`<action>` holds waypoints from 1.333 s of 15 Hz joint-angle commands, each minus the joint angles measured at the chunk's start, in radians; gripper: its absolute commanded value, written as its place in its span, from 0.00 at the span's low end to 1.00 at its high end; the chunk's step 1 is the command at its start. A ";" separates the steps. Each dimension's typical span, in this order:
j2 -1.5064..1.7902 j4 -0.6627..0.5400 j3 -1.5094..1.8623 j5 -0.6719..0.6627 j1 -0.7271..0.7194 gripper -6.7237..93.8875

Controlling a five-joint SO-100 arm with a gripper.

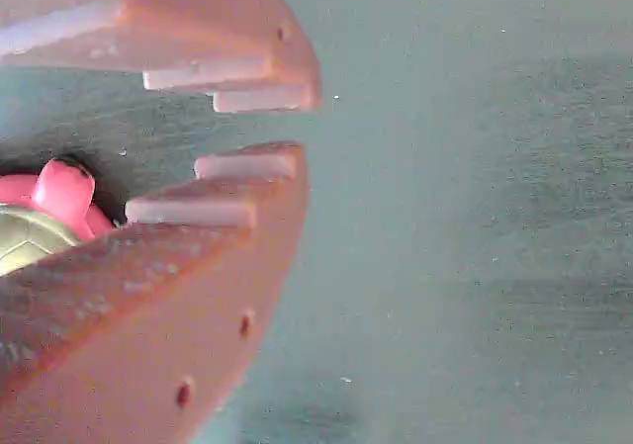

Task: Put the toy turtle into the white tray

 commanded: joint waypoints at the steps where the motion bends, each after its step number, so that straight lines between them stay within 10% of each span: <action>1: 0.008 0.020 -0.009 0.014 -0.017 0.07; 20: -0.166 -0.101 -0.058 -0.043 -0.104 0.07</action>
